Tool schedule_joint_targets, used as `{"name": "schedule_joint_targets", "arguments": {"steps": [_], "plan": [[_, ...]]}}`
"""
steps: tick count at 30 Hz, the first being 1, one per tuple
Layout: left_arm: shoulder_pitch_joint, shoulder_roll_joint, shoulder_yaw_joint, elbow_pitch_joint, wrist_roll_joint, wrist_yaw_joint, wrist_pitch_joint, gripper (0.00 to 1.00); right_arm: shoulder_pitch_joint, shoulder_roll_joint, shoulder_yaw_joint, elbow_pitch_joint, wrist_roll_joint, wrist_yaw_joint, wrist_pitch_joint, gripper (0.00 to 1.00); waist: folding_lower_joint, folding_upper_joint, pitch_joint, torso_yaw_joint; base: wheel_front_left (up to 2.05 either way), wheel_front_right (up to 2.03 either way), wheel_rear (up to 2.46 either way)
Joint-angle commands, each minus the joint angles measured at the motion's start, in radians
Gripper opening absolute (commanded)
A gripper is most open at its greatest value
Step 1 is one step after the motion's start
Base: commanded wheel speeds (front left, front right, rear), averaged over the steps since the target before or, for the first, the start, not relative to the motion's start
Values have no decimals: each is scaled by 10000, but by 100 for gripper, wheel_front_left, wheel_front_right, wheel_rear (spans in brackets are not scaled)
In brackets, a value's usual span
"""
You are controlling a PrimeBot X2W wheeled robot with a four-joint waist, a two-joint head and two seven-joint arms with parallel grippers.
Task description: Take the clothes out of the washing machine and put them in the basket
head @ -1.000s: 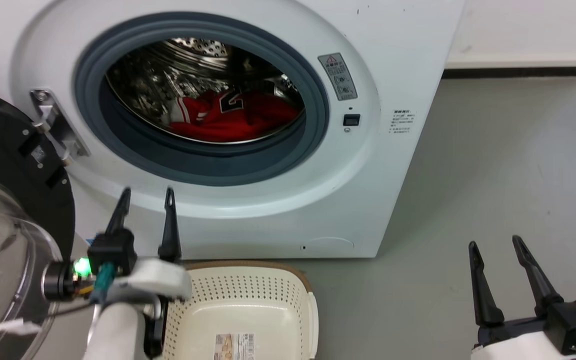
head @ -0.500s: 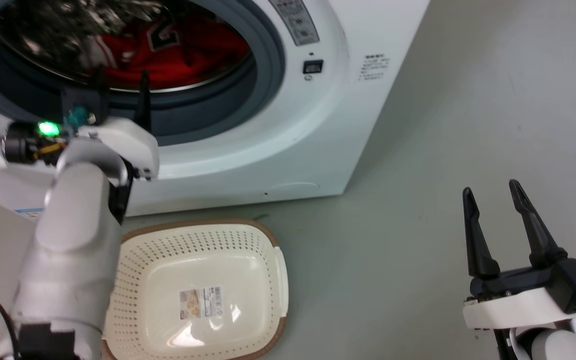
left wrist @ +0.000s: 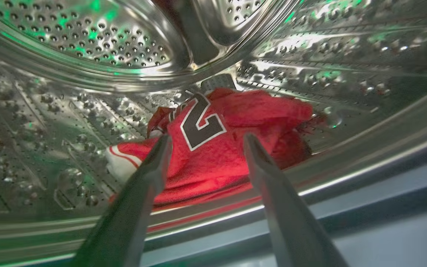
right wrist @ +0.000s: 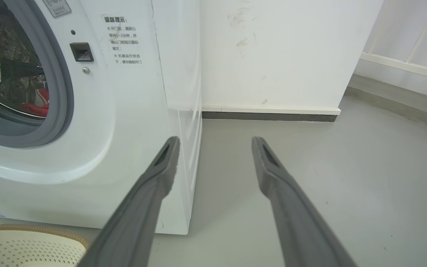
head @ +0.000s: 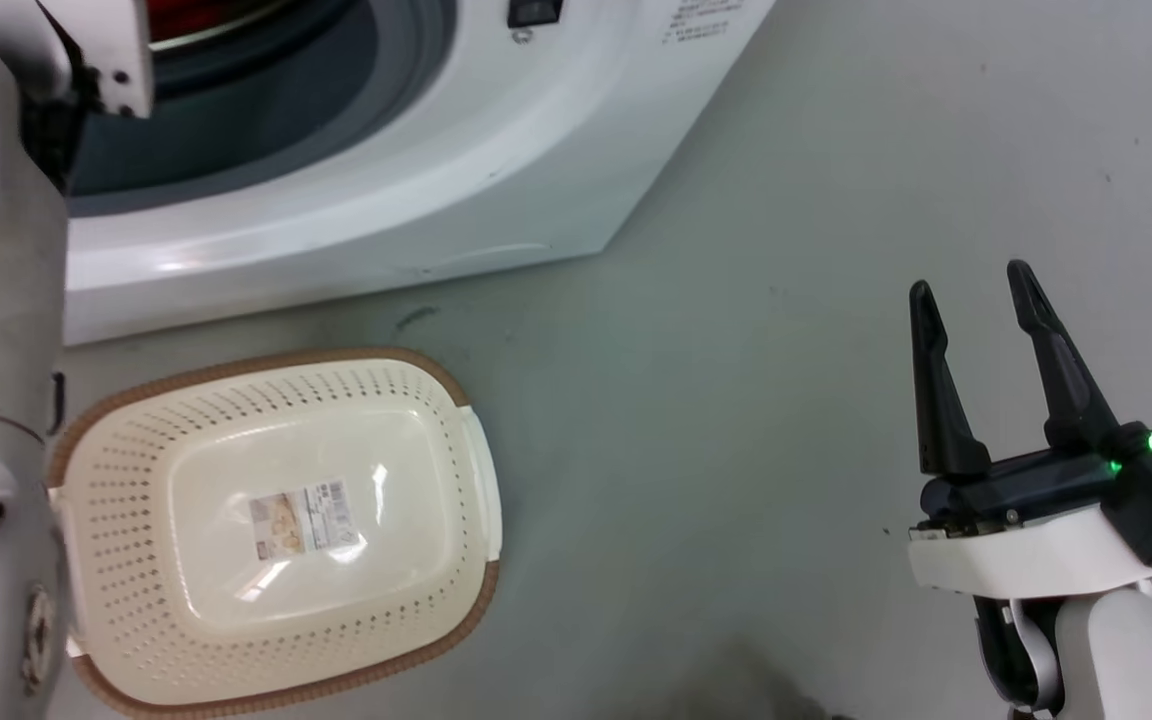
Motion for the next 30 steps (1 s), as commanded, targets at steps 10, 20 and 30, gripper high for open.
{"name": "schedule_joint_targets", "arguments": {"steps": [10,20,30], "plan": [[-2341,604,-707,829,136,-128,2112,100,-715,20,117,-336,425,-7,-19,100,-2,0,1822,-669,0,0,0],[-3353,988,-1114,1225,-434,-139,3762,100,-1059,20,119,-502,668,-7,-19,100,-2,0,2693,-769,0,0,0],[-3272,1058,-1676,1268,-727,-142,3750,1,-1229,20,71,-438,676,-7,-19,100,-2,0,2859,-686,0,0,0]]}}
